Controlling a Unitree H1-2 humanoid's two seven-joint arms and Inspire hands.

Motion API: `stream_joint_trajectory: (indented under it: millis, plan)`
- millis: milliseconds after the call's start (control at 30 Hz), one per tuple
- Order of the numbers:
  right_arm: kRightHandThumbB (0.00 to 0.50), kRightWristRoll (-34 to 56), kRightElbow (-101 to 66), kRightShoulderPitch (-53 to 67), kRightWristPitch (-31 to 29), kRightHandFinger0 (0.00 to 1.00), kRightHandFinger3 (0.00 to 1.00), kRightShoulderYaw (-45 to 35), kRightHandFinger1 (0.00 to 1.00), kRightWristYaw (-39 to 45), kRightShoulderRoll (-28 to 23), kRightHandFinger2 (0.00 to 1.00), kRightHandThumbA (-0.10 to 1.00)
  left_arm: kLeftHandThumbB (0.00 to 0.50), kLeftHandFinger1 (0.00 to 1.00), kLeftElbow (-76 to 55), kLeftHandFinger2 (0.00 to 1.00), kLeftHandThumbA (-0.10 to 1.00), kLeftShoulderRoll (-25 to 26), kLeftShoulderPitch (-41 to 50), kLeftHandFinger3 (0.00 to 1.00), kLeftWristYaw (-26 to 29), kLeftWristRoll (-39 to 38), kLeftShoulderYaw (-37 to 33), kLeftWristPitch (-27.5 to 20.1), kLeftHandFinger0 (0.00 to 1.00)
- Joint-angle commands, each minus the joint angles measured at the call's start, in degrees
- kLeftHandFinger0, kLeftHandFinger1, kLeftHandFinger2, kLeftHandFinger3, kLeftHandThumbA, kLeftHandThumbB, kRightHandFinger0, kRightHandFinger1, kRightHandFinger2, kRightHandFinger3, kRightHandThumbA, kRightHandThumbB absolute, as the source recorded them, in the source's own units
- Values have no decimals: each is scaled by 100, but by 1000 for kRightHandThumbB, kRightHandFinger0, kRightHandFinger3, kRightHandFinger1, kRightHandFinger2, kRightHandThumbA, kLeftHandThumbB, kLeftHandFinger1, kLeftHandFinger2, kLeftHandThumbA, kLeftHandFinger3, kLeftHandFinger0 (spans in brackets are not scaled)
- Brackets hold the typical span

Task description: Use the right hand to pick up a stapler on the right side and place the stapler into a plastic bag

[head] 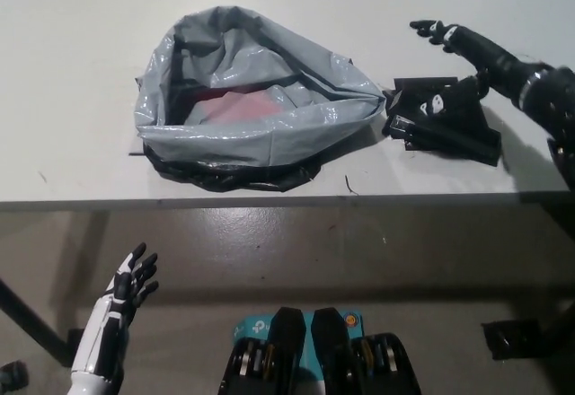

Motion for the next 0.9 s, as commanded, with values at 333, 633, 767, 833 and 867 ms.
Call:
stream_joint_trajectory:
  millis: [333,633,767,833,867]
  plan:
    - [321,-576,730,-307,-115,1000,1000,392,1000,533,17,1000,1000,15,1000,-194,1000,1000,123,33,1000,-187,-41,-65,-178,1000]
    - [304,-565,643,-193,-144,1000,1000,322,1000,692,27,1000,1000,19,1000,-211,1000,1000,109,84,1000,-211,-52,-53,-80,1000]
    - [313,-598,588,-123,-215,1000,1000,266,1000,563,64,1000,991,21,1000,-260,1000,1000,114,115,1000,-194,14,-70,-21,1000]
    - [333,-683,597,-102,-210,1000,1000,230,1000,351,85,1000,969,19,1000,-263,1000,1000,105,112,1000,-196,15,-80,-20,1000]
    - [319,-754,620,-91,-308,1000,1000,234,1000,203,94,1000,947,12,1000,-274,1000,1000,108,110,1000,-197,15,-77,-9,1000]
